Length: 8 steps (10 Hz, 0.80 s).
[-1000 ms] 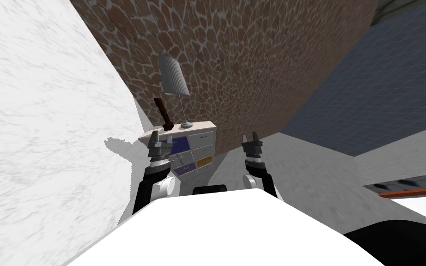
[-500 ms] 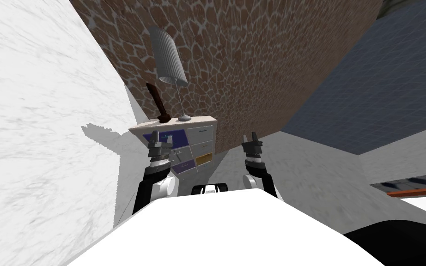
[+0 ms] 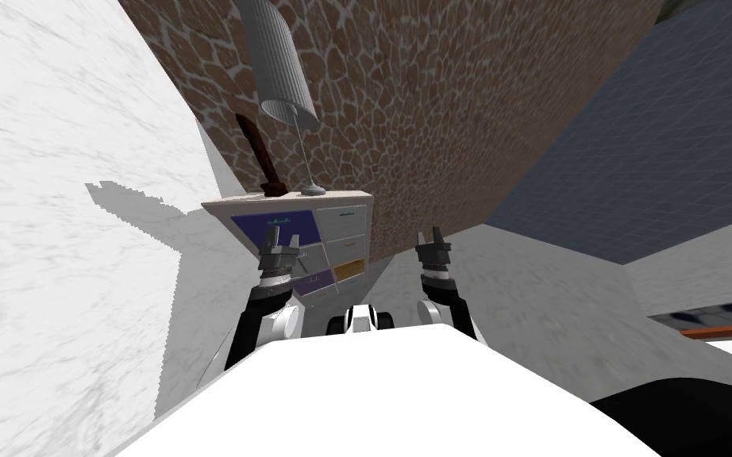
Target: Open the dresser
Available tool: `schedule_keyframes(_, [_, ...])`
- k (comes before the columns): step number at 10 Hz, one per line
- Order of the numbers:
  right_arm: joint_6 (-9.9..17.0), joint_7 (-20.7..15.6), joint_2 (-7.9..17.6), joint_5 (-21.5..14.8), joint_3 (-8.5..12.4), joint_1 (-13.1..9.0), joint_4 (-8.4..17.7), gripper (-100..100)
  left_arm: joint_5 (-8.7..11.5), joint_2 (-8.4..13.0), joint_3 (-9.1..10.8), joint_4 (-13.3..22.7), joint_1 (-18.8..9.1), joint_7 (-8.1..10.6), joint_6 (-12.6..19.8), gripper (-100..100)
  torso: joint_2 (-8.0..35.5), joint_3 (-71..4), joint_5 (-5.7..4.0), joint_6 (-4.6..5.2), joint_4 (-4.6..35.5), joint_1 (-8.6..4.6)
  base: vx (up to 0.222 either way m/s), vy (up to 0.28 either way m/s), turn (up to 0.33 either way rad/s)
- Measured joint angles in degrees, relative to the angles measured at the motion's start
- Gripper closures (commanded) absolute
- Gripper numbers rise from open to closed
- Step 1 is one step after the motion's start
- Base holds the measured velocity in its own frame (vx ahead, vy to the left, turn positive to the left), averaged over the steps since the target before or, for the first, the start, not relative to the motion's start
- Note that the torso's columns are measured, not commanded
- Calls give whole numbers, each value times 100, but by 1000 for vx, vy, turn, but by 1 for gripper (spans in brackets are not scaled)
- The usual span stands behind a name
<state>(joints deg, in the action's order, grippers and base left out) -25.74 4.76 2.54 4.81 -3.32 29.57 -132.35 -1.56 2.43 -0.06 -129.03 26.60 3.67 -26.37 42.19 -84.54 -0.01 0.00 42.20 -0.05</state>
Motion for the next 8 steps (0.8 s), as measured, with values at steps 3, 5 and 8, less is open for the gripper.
schedule_keyframes(3, [0, 0, 0, 0, 0, 0, 0, 0, 7, 358, 40, 314, -74, -15, -36, -100, 7, -5, 1, 0, 7, 2, 36, -44, 7])
schedule_keyframes(5, [0, 0, 0, 0, 0, 0, 0, 0, -6, 502, 52, 552, -185, -49, 8, -100, 10, -3, 1, 0, 8, 5, 39, -50, 7])
schedule_keyframes(8, [0, 0, 0, 0, 0, 0, 0, 0, -2, 653, 88, 1033, -239, -76, -122, -100, 12, -2, 0, 0, 9, 2, 36, -60, 9])
